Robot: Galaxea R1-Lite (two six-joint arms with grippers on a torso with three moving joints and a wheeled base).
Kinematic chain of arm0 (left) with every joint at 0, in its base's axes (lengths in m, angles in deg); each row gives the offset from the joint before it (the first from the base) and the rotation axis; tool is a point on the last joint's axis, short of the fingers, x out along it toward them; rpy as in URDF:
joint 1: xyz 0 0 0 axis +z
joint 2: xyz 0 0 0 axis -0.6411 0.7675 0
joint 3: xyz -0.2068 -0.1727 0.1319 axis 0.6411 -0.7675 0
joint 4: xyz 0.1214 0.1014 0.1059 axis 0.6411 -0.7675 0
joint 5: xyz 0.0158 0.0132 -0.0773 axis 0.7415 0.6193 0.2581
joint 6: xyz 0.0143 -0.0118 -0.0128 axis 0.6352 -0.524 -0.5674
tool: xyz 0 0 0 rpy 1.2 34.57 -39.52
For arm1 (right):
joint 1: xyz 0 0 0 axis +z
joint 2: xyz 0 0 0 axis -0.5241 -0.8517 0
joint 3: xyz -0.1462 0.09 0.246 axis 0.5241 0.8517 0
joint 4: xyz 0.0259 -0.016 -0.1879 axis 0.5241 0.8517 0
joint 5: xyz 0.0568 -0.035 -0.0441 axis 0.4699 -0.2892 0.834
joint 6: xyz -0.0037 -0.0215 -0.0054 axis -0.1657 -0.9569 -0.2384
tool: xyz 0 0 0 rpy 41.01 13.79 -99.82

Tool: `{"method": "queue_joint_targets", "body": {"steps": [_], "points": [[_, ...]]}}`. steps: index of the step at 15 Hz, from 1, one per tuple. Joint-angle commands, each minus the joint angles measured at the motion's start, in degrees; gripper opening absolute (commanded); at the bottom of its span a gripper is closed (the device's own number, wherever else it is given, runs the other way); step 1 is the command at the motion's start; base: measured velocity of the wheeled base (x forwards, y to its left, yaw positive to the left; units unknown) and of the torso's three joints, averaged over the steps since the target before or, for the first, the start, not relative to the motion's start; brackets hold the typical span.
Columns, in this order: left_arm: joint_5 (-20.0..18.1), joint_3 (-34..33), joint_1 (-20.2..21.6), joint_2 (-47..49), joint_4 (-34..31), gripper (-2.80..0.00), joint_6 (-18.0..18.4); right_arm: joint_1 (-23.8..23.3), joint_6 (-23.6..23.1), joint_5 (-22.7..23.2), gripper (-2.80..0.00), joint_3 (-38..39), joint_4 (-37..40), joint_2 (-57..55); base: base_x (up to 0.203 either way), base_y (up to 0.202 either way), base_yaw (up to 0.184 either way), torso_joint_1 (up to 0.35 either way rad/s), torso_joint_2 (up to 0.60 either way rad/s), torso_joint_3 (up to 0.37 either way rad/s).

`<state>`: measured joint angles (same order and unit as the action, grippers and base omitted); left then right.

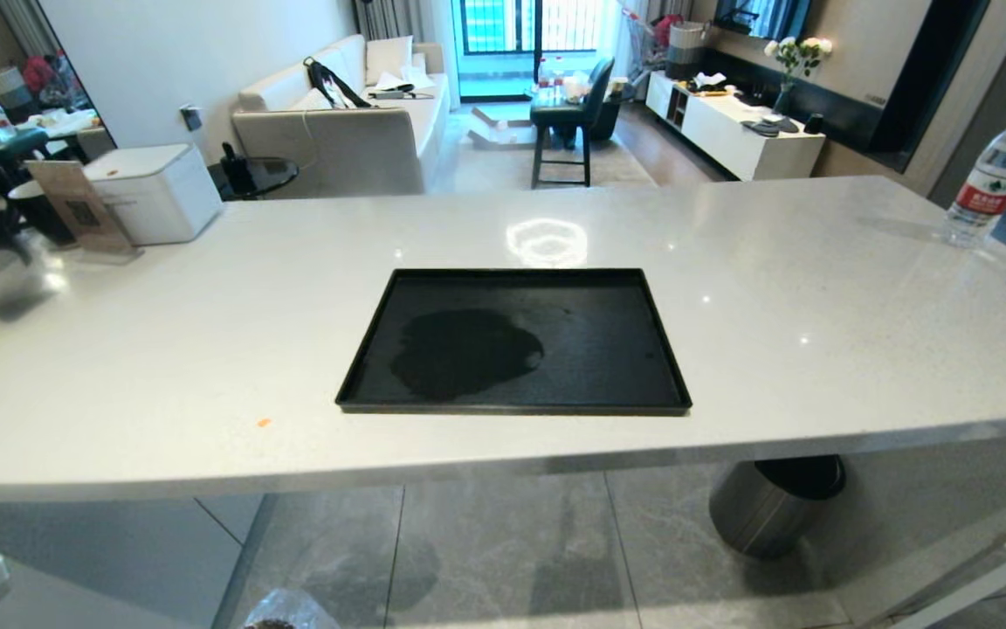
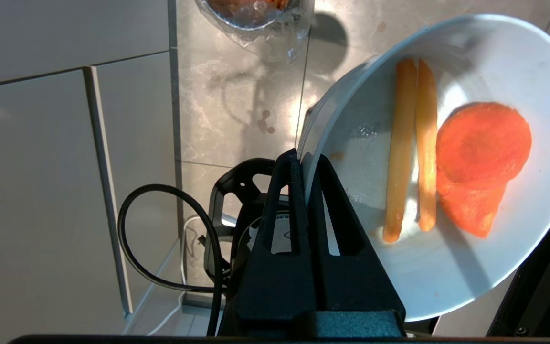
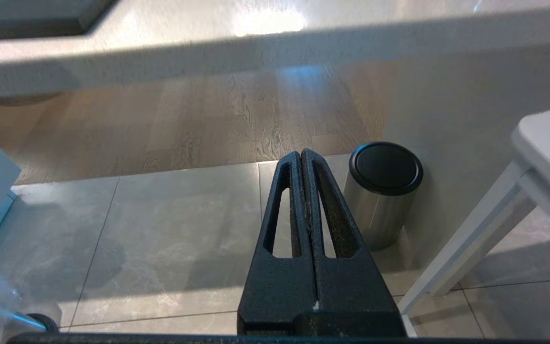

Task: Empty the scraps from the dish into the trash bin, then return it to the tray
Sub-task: Move the bowl over the trash can

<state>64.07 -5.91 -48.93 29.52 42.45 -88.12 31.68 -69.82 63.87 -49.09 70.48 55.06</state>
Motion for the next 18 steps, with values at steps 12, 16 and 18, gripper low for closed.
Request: {"method": "queue_joint_targets", "body": {"steps": [12, 16, 18], "points": [[-0.63, -0.38, 0.0, 0.02, -0.22, -2.8, -0.28, 0.01, 0.01, 0.0, -2.8, -0.06, 0.02, -0.06, 0.0, 0.0, 0.0, -0.112, 0.5, 0.377], [-0.63, -0.38, 0.0, 0.01, -0.22, -2.8, -0.37, 0.01, 0.01, 0.0, -2.8, -0.06, 0.02, -0.06, 0.0, 0.0, 0.0, -0.024, 0.44, 0.414], [-0.63, -0.38, 0.0, -0.07, -0.22, -2.8, -0.37, 0.01, 0.01, 0.0, -2.8, -0.06, 0.02, -0.06, 0.0, 0.0, 0.0, 0.016, 0.42, 0.447]]}}
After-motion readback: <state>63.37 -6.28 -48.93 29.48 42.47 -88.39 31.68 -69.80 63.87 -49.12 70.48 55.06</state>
